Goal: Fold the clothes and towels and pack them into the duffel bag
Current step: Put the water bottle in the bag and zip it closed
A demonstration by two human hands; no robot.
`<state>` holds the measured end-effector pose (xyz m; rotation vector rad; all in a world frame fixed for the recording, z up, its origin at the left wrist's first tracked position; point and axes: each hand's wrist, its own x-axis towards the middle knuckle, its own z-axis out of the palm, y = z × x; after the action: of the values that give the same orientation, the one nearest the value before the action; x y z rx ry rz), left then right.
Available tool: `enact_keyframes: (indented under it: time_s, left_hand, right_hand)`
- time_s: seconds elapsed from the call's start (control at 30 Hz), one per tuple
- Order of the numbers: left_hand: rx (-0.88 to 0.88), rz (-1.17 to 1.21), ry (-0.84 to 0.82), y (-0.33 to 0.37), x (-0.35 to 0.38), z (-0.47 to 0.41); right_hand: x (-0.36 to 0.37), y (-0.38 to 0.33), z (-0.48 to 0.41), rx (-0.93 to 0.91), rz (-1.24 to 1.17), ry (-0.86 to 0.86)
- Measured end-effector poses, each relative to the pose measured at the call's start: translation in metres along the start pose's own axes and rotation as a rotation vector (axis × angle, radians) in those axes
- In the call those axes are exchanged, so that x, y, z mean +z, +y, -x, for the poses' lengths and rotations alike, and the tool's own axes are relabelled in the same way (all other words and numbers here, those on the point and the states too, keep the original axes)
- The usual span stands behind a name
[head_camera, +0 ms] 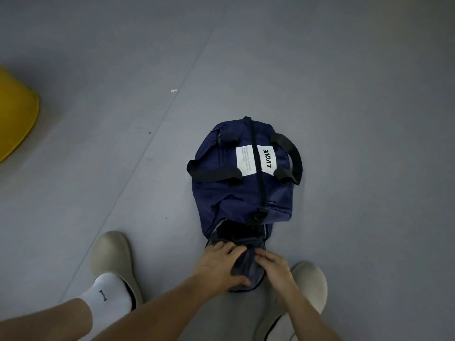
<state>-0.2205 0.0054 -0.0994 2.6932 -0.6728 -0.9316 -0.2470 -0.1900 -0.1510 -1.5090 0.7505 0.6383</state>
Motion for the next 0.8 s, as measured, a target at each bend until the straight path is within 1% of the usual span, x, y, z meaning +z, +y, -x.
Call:
enact_keyframes:
  time_s: [0.07,0.13,0.2,0.27,0.33,0.43,0.47,0.53,0.6,0.63,0.67,0.8]
  left_hand:
    - [0.003,-0.062,0.031,0.009,0.000,-0.005]
    - [0.015,-0.101,0.092,0.019,-0.003,-0.007]
    - [0.022,-0.102,0.172,0.026,-0.008,-0.008]
    - [0.049,-0.091,0.197,0.031,-0.014,-0.010]
    - [0.090,-0.088,0.269,0.035,-0.015,-0.014]
    - [0.076,-0.060,0.368,0.041,-0.030,-0.019]
    - [0.063,-0.044,0.372,0.041,-0.038,-0.020]
    - [0.078,-0.075,0.397,0.040,-0.046,-0.023]
    - [0.090,-0.128,0.368,0.040,-0.054,-0.026]
    - [0.096,-0.152,0.369,0.039,-0.056,-0.029]
    - [0.100,-0.186,0.382,0.037,-0.059,-0.031]
    - [0.108,-0.237,0.452,0.037,-0.075,-0.036]
  right_hand:
    - [-0.003,-0.014,-0.001,-0.014,-0.125,0.015]
    - [-0.003,-0.026,-0.002,-0.020,-0.196,0.021]
    - [-0.001,-0.038,0.001,-0.012,-0.307,0.032]
    - [-0.001,-0.043,0.003,-0.006,-0.339,0.051]
    - [-0.001,-0.041,0.003,-0.001,-0.312,0.054]
    - [-0.005,-0.030,-0.001,-0.056,-0.198,0.068]
    - [-0.007,-0.025,-0.002,-0.077,-0.167,0.089]
    - [-0.011,-0.017,-0.006,-0.059,-0.147,0.154]
    - [-0.014,-0.010,-0.013,-0.030,-0.025,0.259]
    - [-0.015,-0.007,-0.016,-0.003,0.059,0.278]
    - [-0.013,-0.007,-0.020,0.019,0.094,0.274]
    - [0.001,-0.014,-0.035,0.038,0.151,0.277]
